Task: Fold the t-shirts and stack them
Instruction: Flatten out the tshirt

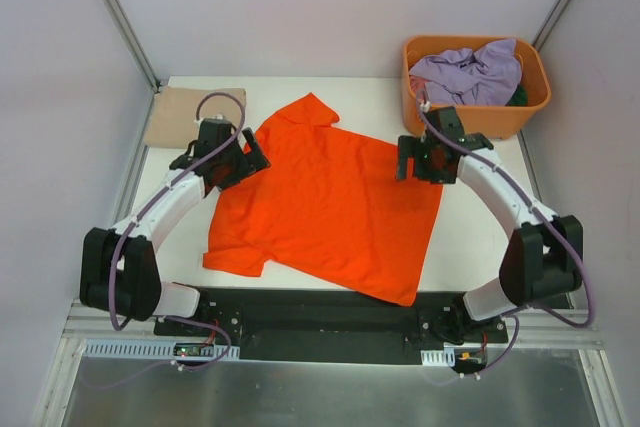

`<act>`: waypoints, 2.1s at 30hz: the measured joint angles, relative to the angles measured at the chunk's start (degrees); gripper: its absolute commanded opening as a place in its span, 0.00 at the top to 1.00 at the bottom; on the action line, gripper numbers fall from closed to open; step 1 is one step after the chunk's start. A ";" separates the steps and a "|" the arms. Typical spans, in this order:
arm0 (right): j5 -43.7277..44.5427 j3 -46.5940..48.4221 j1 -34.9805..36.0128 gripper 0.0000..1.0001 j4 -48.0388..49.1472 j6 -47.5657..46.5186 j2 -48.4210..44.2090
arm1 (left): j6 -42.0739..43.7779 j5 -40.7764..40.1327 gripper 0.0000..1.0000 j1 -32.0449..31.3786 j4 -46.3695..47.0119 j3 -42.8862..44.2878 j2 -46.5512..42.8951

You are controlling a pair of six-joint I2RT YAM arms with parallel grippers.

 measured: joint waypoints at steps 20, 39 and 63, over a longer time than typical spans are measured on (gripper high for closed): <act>0.17 -11.61 2.01 0.04 1.40 8.81 9.07 | -0.04 1.20 0.01 0.00 -0.90 -7.89 7.85; 1.38 -5.88 2.01 0.04 0.70 2.89 1.18 | -2.62 -1.31 0.01 0.00 -6.12 -5.99 -4.44; -1.38 -30.60 8.15 0.04 1.18 8.50 -25.97 | -18.91 -14.95 0.25 0.37 -23.06 -28.72 -27.10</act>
